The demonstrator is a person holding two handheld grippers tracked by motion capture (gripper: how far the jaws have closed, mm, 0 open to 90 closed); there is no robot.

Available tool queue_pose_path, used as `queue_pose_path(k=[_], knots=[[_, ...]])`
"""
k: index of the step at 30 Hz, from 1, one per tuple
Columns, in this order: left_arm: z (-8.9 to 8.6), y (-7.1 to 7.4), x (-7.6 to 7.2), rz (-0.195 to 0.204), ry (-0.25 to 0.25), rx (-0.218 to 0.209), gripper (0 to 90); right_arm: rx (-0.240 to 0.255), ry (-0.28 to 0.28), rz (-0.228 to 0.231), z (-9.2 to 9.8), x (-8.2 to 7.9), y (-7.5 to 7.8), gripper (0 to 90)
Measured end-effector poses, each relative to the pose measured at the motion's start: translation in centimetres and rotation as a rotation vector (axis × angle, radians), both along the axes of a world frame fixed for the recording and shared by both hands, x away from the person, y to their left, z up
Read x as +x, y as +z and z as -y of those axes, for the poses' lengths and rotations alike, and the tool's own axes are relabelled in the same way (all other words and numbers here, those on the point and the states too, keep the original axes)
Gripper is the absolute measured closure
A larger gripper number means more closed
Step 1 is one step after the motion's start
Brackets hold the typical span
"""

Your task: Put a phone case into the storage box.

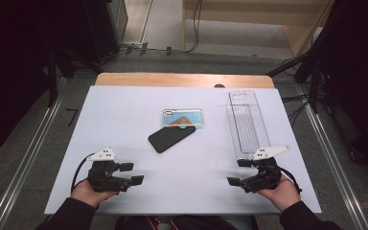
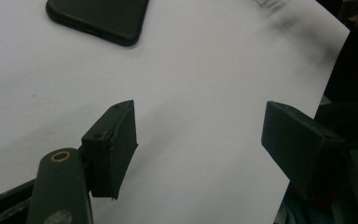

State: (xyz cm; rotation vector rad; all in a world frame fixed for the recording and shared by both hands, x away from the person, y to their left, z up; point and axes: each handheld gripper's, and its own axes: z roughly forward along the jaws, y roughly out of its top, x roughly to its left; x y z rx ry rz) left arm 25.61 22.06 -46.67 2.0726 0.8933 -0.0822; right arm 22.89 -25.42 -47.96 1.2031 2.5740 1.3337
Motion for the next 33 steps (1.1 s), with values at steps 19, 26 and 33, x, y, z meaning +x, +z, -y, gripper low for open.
queue_pose_path(k=[19, 26, 33], knots=[[-0.36, 0.16, 0.07, -0.002, 0.01, -0.009, 26.6, 0.012, -0.023, -0.009, 0.13, -0.02, 0.17, 12.4], [-0.5, 0.14, 0.11, -0.007, 0.016, -0.008, 26.6, 0.009, -0.019, -0.005, 0.05, -0.02, 0.18, 12.3], [-0.46, 0.09, 0.12, -0.008, 0.015, -0.005, 26.6, 0.007, -0.023, -0.003, 0.07, -0.04, 0.2, 12.3]])
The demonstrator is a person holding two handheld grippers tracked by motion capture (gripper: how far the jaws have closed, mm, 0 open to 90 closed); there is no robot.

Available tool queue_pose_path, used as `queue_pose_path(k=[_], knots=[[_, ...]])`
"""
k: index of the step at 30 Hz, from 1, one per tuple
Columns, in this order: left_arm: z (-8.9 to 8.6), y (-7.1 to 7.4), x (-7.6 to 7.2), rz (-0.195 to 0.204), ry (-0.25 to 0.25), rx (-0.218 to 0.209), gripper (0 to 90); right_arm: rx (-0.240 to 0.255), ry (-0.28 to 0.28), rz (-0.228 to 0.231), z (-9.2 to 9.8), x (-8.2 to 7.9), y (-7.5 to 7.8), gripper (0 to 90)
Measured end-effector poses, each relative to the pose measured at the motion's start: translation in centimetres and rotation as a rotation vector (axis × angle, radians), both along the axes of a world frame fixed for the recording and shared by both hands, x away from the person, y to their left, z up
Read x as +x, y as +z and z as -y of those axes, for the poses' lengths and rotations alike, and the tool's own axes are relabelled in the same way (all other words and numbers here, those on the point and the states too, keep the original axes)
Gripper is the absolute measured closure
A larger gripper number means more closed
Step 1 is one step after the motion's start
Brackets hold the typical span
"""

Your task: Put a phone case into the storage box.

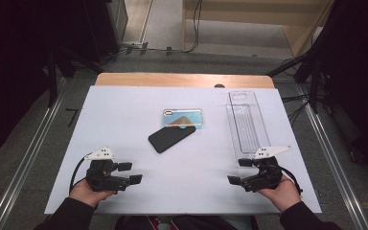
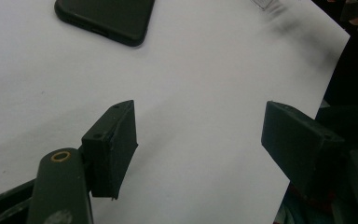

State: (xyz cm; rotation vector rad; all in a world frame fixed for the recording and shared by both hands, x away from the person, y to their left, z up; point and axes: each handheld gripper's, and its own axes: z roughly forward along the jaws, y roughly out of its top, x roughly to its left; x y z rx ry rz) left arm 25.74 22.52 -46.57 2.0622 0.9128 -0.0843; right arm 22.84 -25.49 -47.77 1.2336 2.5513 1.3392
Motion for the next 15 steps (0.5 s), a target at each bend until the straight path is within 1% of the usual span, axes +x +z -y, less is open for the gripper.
queue_pose_path(k=[15], knots=[[0.01, -0.03, 0.04, 0.0, 0.002, -0.002, 26.6, 0.002, 0.001, -0.012, -0.04, 0.03, -0.02, 12.3]])
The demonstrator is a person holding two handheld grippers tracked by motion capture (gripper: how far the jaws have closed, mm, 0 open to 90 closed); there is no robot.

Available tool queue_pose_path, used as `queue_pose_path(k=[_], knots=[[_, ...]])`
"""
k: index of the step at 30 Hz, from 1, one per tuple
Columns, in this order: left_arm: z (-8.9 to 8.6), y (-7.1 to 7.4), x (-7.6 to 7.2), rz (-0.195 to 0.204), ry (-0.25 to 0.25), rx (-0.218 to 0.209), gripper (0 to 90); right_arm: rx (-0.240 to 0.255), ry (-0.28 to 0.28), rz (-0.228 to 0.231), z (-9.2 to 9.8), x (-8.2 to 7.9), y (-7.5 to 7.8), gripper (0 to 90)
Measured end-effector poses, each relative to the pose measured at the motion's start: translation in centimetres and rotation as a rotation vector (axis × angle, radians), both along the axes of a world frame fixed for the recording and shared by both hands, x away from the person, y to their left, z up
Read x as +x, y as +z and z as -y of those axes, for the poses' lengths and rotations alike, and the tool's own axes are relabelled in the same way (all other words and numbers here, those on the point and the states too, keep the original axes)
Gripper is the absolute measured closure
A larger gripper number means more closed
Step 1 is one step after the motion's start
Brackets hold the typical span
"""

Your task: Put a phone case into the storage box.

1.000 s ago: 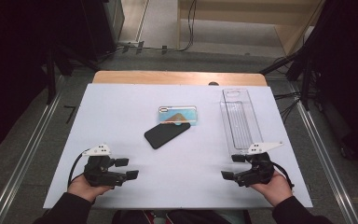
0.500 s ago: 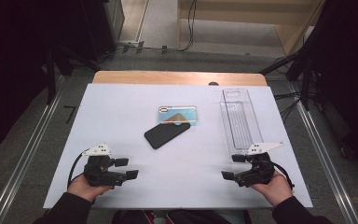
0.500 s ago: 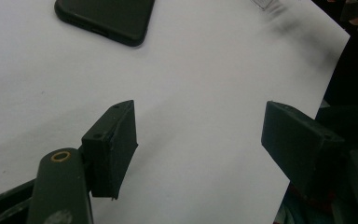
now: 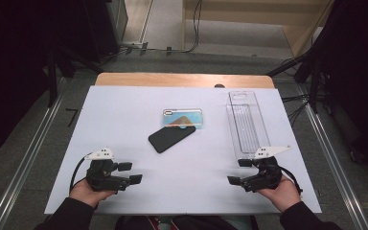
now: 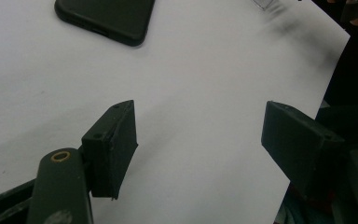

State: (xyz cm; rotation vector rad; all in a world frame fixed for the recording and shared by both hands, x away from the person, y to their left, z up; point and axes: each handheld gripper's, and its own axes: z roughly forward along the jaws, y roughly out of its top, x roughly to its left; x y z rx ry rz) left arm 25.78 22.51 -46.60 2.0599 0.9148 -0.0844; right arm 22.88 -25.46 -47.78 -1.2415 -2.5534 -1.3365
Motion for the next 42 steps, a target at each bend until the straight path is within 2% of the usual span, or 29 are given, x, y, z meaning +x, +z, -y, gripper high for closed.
queue_pose_path(k=[1, 3, 7, 8, 13, 17, 19, 23, 26, 31, 42], knots=[[0.0, 0.0, 0.0, 0.0, 0.0, -0.001, 26.6, 0.012, -0.027, -0.007, -0.1, 0.0, 0.2, 12.3], [0.0, 0.0, 0.0, 0.001, -0.001, -0.001, 26.6, 0.03, -0.036, -0.001, -0.3, 0.0, 0.4, 12.4], [-0.1, 0.0, 0.0, 0.002, 0.0, 0.001, 26.7, 0.044, -0.016, 0.004, -1.1, 0.1, 1.2, 12.3], [-0.1, 0.1, 0.0, 0.003, 0.002, 0.001, 26.7, 0.039, 0.001, 0.016, -1.6, 0.2, 1.6, 12.3], [-0.1, 0.1, 0.0, 0.002, 0.005, 0.005, 26.7, 0.027, 0.009, 0.024, -2.3, 0.5, 2.3, 12.4], [0.0, 0.1, 0.0, 0.005, 0.001, 0.001, 26.7, 0.037, -0.015, 0.021, -3.3, 1.4, 2.9, 12.3], [0.0, 0.1, 0.0, 0.005, 0.002, 0.0, 26.7, 0.029, -0.01, 0.022, -3.8, 1.8, 3.1, 12.4], [-0.1, 0.1, 0.0, 0.004, 0.003, 0.004, 26.7, 0.031, -0.007, 0.025, -4.5, 2.2, 3.4, 12.4], [-0.2, 0.1, 0.0, 0.004, 0.004, 0.004, 26.7, 0.018, -0.019, 0.044, -5.3, 2.6, 3.6, 12.4], [-0.1, 0.1, 0.0, 0.003, 0.004, 0.003, 26.7, -0.006, -0.03, 0.041, -6.2, 3.6, 3.9, 13.2], [-0.1, 0.1, 0.0, 0.003, 0.005, 0.004, 26.7, -0.003, -0.047, 0.048, -8.1, 6.2, 4.2, 13.3]])
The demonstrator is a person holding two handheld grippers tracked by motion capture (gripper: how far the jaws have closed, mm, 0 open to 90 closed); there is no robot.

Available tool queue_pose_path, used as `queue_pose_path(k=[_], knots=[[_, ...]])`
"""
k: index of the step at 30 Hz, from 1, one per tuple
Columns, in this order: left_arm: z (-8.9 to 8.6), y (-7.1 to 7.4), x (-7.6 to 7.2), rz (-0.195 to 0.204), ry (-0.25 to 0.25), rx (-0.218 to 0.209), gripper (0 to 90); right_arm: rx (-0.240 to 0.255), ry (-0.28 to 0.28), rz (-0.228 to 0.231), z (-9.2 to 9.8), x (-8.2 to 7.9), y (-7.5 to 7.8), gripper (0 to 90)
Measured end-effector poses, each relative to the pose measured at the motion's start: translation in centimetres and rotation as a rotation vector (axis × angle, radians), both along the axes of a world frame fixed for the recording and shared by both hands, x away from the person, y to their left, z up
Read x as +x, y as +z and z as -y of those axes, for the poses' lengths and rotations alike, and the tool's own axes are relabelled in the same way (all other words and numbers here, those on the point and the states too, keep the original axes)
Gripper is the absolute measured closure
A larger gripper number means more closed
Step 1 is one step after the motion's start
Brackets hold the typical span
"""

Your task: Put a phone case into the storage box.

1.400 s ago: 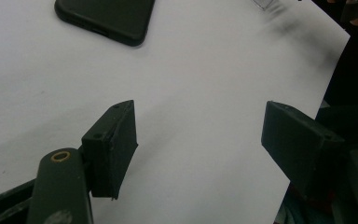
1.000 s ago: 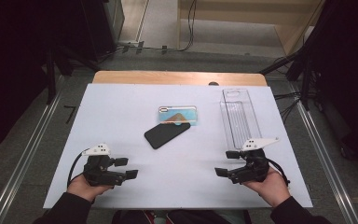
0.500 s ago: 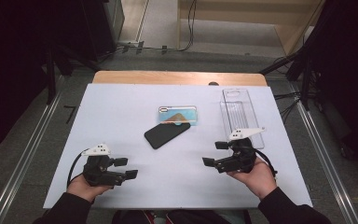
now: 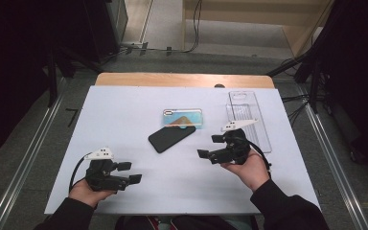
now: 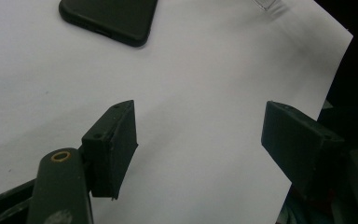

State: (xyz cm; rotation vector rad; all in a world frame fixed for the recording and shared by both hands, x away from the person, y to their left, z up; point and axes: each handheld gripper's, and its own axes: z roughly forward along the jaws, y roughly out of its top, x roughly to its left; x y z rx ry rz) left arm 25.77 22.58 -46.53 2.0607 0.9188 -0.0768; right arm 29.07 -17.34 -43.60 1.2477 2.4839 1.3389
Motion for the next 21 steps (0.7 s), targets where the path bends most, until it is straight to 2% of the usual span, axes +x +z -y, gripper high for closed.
queue_pose_path(k=[11, 14, 17, 19, 21], knots=[[-0.2, 0.0, 0.1, 0.001, 0.011, -0.003, 26.7, 0.001, -0.045, -0.011, -1.0, 2.6, 0.2, 13.3], [-0.2, 0.0, 0.0, 0.001, 0.009, 0.0, 26.7, -0.018, -0.05, -0.012, -1.7, 3.4, 0.1, 13.3], [-0.1, 0.0, 0.0, -0.001, 0.008, -0.006, 26.7, -0.022, -0.029, -0.016, -2.2, 4.3, -0.2, 22.7], [-0.1, 0.0, 0.0, -0.003, 0.007, -0.023, 26.7, -0.016, -0.029, -0.017, -2.3, 4.9, -0.4, 22.8], [0.0, 0.1, -0.1, -0.001, 0.001, -0.017, 26.7, -0.035, -0.037, -0.01, -2.4, 5.7, -0.5, 26.9]])
